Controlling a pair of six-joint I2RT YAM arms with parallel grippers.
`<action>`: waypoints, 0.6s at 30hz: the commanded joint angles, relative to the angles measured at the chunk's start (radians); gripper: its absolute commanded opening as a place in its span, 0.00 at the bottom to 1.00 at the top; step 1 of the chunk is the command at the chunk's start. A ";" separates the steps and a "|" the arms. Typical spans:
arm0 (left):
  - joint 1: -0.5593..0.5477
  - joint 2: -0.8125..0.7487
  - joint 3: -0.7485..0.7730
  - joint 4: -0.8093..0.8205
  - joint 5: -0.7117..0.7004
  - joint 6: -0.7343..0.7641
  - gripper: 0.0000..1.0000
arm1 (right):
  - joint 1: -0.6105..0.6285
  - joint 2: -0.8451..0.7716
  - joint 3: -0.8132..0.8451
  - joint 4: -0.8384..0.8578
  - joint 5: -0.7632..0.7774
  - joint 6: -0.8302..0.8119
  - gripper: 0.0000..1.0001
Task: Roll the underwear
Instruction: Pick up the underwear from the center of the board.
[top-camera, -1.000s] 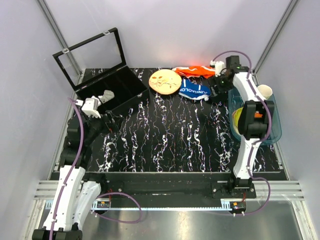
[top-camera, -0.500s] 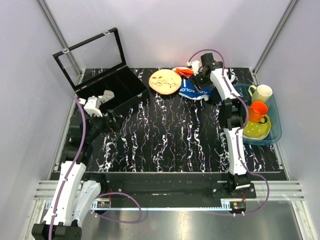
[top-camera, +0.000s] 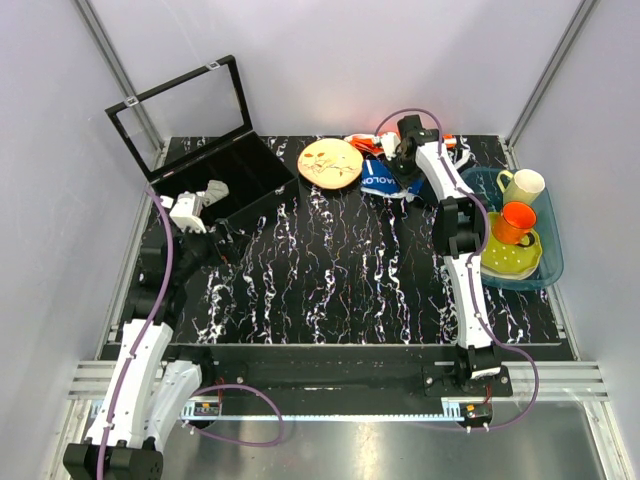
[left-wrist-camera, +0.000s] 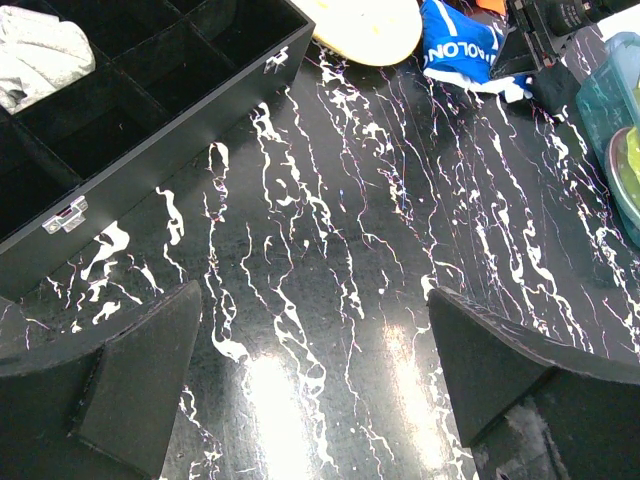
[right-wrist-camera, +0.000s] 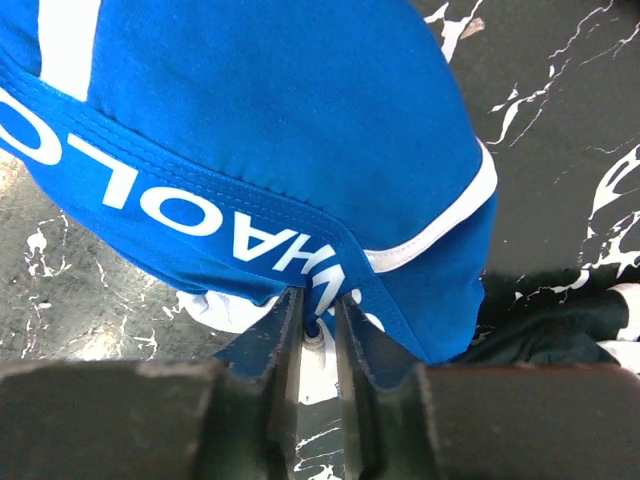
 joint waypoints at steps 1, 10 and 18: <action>-0.001 0.001 0.033 0.032 0.016 0.005 0.99 | 0.009 -0.023 0.036 -0.001 0.023 0.000 0.16; -0.001 -0.009 0.031 0.032 0.020 0.005 0.99 | 0.041 -0.281 -0.162 0.007 -0.052 0.013 0.01; -0.002 -0.022 0.021 0.060 0.081 -0.011 0.99 | 0.148 -0.816 -0.690 0.102 -0.188 -0.061 0.00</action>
